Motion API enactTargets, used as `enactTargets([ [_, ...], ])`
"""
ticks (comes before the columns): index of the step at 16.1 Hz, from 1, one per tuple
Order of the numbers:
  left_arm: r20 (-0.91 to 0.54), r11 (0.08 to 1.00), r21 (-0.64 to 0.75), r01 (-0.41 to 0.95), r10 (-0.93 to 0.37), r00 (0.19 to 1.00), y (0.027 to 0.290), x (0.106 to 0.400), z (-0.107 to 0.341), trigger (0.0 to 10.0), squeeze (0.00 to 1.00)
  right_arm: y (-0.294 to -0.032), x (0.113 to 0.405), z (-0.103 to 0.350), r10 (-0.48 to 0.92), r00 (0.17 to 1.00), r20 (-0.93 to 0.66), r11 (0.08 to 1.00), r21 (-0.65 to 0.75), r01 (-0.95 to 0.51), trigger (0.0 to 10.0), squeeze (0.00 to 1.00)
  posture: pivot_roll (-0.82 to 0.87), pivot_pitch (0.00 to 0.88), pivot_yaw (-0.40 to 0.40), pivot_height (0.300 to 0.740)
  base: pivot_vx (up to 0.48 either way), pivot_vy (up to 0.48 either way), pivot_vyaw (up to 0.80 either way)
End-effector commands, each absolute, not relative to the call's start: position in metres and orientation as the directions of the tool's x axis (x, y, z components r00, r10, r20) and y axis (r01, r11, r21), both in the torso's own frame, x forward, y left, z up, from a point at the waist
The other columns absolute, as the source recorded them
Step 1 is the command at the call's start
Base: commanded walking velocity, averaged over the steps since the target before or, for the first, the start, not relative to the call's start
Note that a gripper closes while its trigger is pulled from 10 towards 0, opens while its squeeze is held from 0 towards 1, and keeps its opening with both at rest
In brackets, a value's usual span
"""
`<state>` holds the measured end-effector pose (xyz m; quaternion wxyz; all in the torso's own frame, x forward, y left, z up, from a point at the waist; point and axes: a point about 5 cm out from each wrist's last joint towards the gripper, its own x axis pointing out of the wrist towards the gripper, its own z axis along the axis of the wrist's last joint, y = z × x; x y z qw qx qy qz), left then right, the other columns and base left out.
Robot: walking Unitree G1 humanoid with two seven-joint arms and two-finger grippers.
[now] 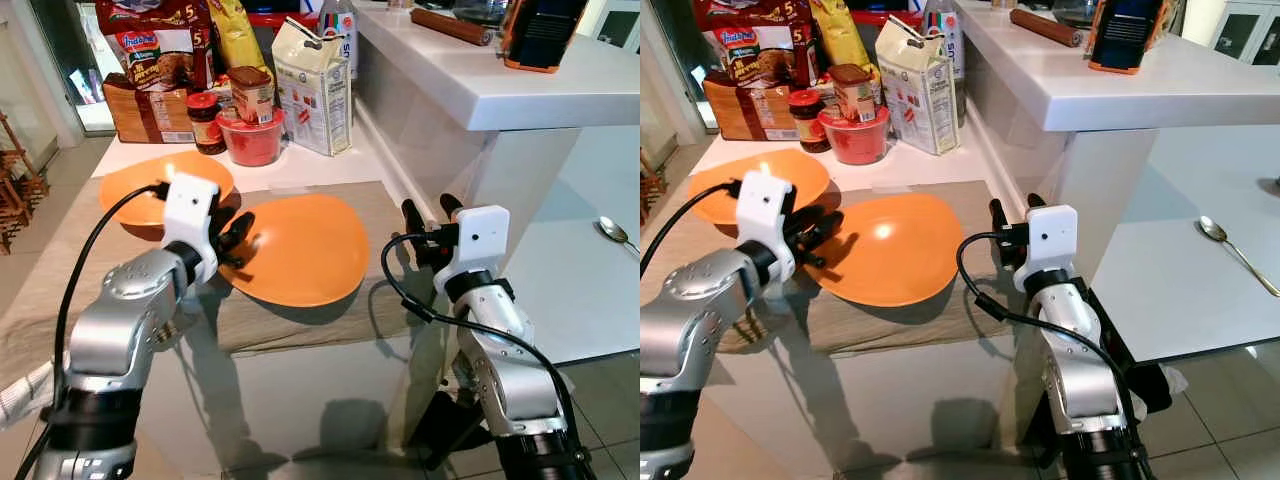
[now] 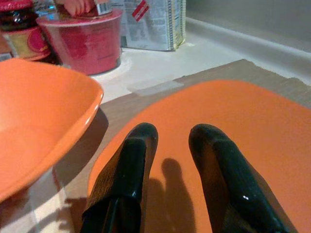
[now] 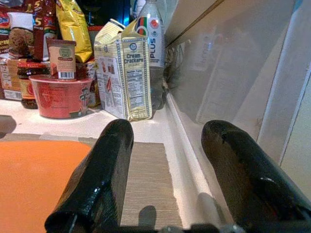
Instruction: Setting the table
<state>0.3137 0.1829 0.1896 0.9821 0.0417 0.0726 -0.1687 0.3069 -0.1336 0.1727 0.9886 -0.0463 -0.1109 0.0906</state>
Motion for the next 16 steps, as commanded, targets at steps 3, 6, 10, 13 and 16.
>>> enactTargets([
  [3,-0.18,0.949,0.039,0.312,-0.301,0.937,0.187,0.308,0.179,10.0,0.0,-0.129,0.306,0.171,0.224,0.956,0.188,0.973,-0.103,-0.208,10.0,0.0,-0.02,0.0,-0.009,0.74,0.0,0.0,0.0],
  [6,-0.208,0.955,0.015,0.296,-0.286,0.935,0.19,0.305,0.167,10.0,0.0,-0.126,0.303,0.167,0.251,0.953,0.168,0.966,-0.103,-0.236,10.0,0.0,-0.02,0.0,-0.014,0.74,0.0,0.0,0.0],
  [10,-0.238,0.963,0.006,0.269,-0.26,0.936,0.194,0.303,0.156,10.0,0.0,-0.125,0.302,0.167,0.265,0.951,0.162,0.962,-0.105,-0.25,10.0,0.0,-0.02,0.0,-0.016,0.74,0.0,0.0,0.0],
  [13,-0.248,0.972,-0.008,0.236,-0.23,0.941,0.202,0.299,0.149,10.0,0.0,-0.124,0.303,0.166,0.285,0.947,0.149,0.957,-0.106,-0.271,10.0,0.0,-0.02,0.0,-0.023,0.74,0.0,0.0,0.0],
  [16,-0.271,0.972,-0.023,0.234,-0.231,0.934,0.204,0.291,0.136,10.0,0.0,-0.122,0.299,0.159,0.314,0.942,0.116,0.947,-0.109,-0.302,10.0,0.0,-0.02,0.0,-0.027,0.74,0.0,0.0,0.0],
])
